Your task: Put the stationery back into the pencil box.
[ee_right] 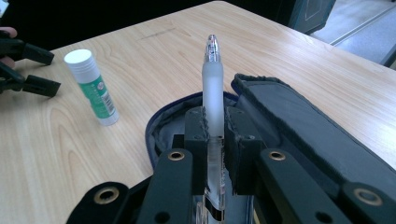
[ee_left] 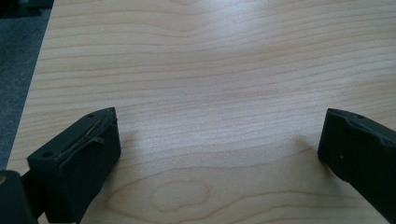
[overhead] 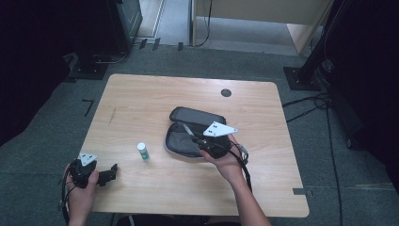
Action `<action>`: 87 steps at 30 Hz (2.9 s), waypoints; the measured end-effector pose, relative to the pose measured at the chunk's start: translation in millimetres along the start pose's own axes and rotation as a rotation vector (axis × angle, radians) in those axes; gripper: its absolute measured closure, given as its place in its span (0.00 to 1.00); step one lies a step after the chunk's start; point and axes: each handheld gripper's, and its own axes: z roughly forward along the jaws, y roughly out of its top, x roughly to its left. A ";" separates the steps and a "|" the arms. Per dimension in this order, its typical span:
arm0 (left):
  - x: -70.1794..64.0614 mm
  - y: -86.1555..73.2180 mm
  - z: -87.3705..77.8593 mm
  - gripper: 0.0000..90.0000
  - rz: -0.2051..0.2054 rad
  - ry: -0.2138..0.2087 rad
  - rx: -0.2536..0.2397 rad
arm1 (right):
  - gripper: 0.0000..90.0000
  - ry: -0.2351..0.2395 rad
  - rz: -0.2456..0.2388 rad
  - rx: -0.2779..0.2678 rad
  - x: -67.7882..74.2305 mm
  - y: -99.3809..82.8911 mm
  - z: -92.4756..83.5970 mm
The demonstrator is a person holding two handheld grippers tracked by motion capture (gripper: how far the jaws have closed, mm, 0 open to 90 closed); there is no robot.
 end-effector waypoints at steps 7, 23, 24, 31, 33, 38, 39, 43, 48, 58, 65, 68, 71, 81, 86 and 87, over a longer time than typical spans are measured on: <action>0.1 0.0 -0.1 0.00 0.002 0.000 0.002 | 0.89 -0.005 -0.010 0.003 -6.9 -0.2 15.8; 0.2 0.0 -0.1 0.00 0.004 -0.001 0.001 | 0.89 -0.037 -0.114 0.071 -8.2 -10.7 40.5; 0.2 0.0 -0.1 0.00 0.004 -0.001 0.002 | 0.89 -0.036 -0.128 0.076 -8.1 -11.3 41.2; 0.1 0.0 -0.1 0.00 0.004 -0.001 0.002 | 0.89 -0.029 -0.154 0.116 -7.5 -16.9 42.1; 0.1 0.0 -0.1 0.00 0.003 -0.001 0.001 | 0.89 -0.019 -0.160 0.122 -8.8 -18.7 40.8; 0.2 0.0 -0.1 0.00 0.004 -0.001 0.002 | 0.89 -0.016 -0.153 0.142 -13.4 -21.4 37.8; 0.1 0.0 -0.1 0.00 0.004 -0.001 0.002 | 0.89 -0.009 -0.152 0.152 -14.4 -21.4 38.1; 0.2 0.0 -0.1 0.00 0.004 -0.001 0.002 | 0.88 0.045 -0.155 0.192 -12.0 -22.9 42.7; 0.2 0.0 -0.1 0.00 0.004 -0.001 0.002 | 0.88 0.067 -0.161 0.237 -7.6 -24.4 49.6; 0.1 0.0 -0.1 0.00 0.004 -0.001 0.002 | 0.84 0.130 -0.121 0.283 -7.7 -24.1 54.9; 0.2 0.0 -0.2 0.00 0.004 -0.001 0.003 | 0.70 0.125 -0.080 0.253 -10.3 -23.6 48.5; 0.2 0.0 -0.1 0.00 0.004 -0.001 0.002 | 0.62 0.119 -0.057 0.227 -12.4 -23.3 42.2; 0.2 0.0 -0.1 0.00 0.004 -0.001 0.002 | 0.55 0.109 -0.040 0.197 -12.8 -23.6 34.5; 0.0 0.0 -0.1 0.00 0.005 -0.002 0.002 | 0.23 0.020 0.036 0.180 -15.3 -31.2 9.2; -0.1 0.0 -0.1 0.00 0.003 -0.002 0.001 | 0.03 -0.043 0.086 0.194 -20.0 -38.3 -3.1; -0.1 0.0 -0.1 0.00 0.004 -0.003 0.001 | 0.00 -0.052 0.102 0.196 -21.5 -39.7 -5.4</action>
